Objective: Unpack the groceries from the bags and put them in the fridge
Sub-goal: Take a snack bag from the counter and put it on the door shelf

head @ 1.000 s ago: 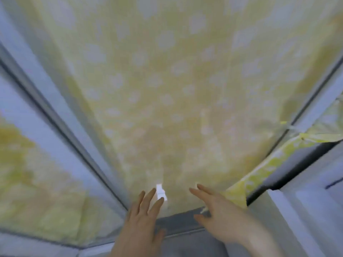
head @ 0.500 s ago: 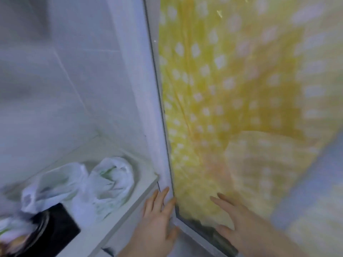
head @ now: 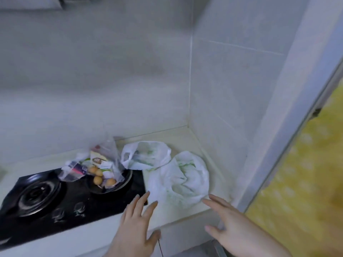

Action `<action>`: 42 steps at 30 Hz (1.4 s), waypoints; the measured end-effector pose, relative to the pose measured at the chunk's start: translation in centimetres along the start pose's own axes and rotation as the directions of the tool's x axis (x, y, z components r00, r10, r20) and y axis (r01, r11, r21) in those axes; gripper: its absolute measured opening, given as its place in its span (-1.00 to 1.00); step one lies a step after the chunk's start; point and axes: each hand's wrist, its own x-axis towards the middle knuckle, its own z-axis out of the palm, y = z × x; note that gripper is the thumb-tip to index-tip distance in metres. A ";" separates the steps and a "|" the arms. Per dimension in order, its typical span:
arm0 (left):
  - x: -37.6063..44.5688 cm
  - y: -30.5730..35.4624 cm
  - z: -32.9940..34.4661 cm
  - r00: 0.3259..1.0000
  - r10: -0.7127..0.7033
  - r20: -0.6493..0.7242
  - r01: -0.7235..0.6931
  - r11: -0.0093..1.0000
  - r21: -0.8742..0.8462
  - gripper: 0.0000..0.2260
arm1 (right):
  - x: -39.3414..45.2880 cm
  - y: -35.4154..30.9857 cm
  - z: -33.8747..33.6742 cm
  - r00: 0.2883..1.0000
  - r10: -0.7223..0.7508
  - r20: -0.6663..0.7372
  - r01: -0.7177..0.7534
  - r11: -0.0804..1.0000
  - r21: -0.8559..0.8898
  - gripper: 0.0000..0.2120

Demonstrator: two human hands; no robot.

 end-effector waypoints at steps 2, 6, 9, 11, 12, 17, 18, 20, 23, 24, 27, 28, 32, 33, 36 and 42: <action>0.4 -1.1 -0.4 0.995 -0.098 -0.010 0.098 0.995 -0.014 -0.30 | 2.7 -0.7 -0.7 0.996 -0.057 0.064 0.058 0.998 -0.013 -0.35; 1.2 -2.1 -1.3 0.958 -0.283 -0.044 0.279 0.957 -0.083 -0.29 | 7.8 -2.0 -2.0 0.972 -0.162 0.168 0.174 0.983 -0.058 -0.33; 1.7 -2.6 -1.3 0.919 -0.392 -0.043 0.383 0.913 -0.144 -0.27 | 11.5 -2.6 -2.4 0.943 -0.227 0.243 0.249 0.967 -0.063 -0.34; 1.6 -2.9 -1.2 0.881 -0.469 -0.063 0.452 0.873 -0.185 -0.32 | 13.6 -3.2 -2.4 0.923 -0.251 0.290 0.279 0.959 -0.058 -0.35; 1.4 -2.9 -1.2 0.861 -0.501 -0.082 0.481 0.857 -0.184 -0.34 | 14.5 -3.7 -2.3 0.913 -0.266 0.310 0.298 0.953 -0.061 -0.36; -0.5 -4.4 -0.7 0.779 -0.623 -0.071 0.594 0.770 -0.233 -0.34 | 17.6 -6.6 -1.5 0.850 -0.359 0.385 0.415 0.907 -0.072 -0.39; -0.9 -5.1 -0.6 0.762 -0.644 -0.068 0.614 0.752 -0.239 -0.34 | 18.2 -7.4 -1.4 0.835 -0.373 0.404 0.434 0.899 -0.067 -0.39; -1.3 -6.6 -0.6 0.740 -0.668 -0.081 0.634 0.733 -0.248 -0.32 | 19.3 -8.9 -1.2 0.816 -0.392 0.424 0.460 0.885 -0.069 -0.39; -0.9 -9.0 -1.0 0.717 -0.694 -0.072 0.667 0.712 -0.221 -0.34 | 20.8 -10.8 -0.6 0.802 -0.408 0.436 0.480 0.875 -0.065 -0.39; -0.6 -9.9 -1.2 0.709 -0.701 -0.072 0.674 0.705 -0.222 -0.34 | 21.3 -11.3 -0.2 0.802 -0.407 0.437 0.480 0.874 -0.067 -0.39; 0.5 -13.0 -2.0 0.726 -0.683 -0.087 0.651 0.722 -0.234 -0.35 | 22.9 -12.7 1.0 0.813 -0.382 0.439 0.459 0.885 -0.081 -0.38; 0.9 -14.1 -2.3 0.736 -0.672 -0.084 0.639 0.730 -0.242 -0.36 | 23.5 -13.2 1.3 0.820 -0.373 0.435 0.449 0.889 -0.085 -0.37; 2.8 -19.3 -3.2 0.782 -0.620 -0.067 0.591 0.771 -0.239 -0.36 | 25.7 -15.5 2.7 0.847 -0.359 0.392 0.425 0.900 -0.094 -0.34; 3.4 -20.7 -3.5 0.796 -0.603 -0.060 0.576 0.783 -0.232 -0.36 | 26.3 -15.9 3.0 0.857 -0.353 0.375 0.413 0.906 -0.093 -0.34; 5.6 -24.7 -4.3 0.832 -0.554 -0.040 0.535 0.819 -0.209 -0.36 | 27.7 -16.8 3.9 0.890 -0.322 0.322 0.368 0.925 -0.092 -0.34; 11.0 -32.0 -4.7 0.880 -0.474 0.040 0.470 0.852 -0.231 -0.33 | 29.1 -18.1 6.8 0.933 -0.255 0.255 0.279 0.958 -0.065 -0.34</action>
